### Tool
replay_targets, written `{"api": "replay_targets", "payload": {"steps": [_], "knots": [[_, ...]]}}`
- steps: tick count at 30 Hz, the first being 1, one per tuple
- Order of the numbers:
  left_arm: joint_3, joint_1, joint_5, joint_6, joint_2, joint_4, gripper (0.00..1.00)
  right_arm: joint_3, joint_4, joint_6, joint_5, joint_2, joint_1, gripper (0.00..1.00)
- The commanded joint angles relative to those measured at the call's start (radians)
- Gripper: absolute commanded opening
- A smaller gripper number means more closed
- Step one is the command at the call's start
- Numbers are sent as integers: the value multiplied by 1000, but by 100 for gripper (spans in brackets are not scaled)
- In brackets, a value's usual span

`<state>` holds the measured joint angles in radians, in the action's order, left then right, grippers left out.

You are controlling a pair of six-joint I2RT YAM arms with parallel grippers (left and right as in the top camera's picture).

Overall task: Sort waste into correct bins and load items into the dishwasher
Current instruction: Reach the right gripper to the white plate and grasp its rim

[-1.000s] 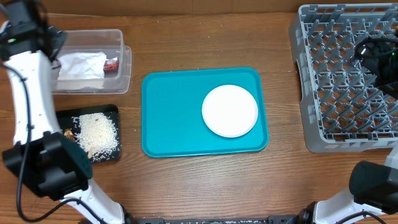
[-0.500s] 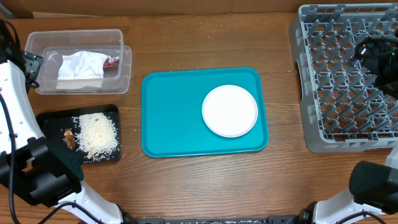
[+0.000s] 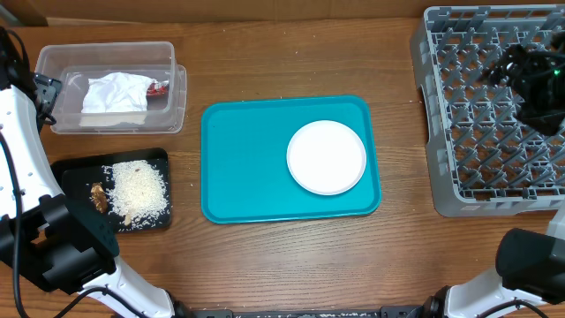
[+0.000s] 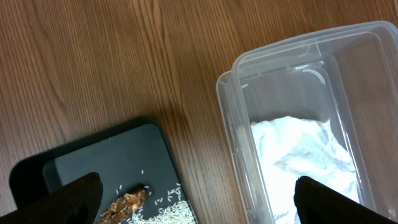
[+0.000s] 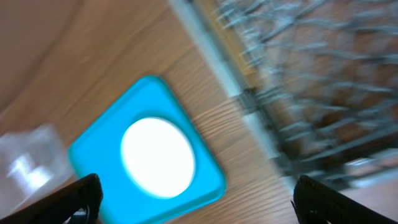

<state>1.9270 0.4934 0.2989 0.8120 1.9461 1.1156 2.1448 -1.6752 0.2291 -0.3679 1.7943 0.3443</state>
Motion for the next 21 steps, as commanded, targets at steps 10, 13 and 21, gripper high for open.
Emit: {"api": "replay_targets", "payload": {"steps": [10, 13, 21], "knots": [[13, 3, 15, -5, -24, 3, 100, -392, 140, -20, 82, -10, -423, 100], [13, 3, 15, -4, -24, 3, 100, -575, 262, 32, 178, -8, -529, 100], [13, 3, 15, -4, -24, 3, 100, -859, 575, 299, 203, -8, -665, 80]]}}
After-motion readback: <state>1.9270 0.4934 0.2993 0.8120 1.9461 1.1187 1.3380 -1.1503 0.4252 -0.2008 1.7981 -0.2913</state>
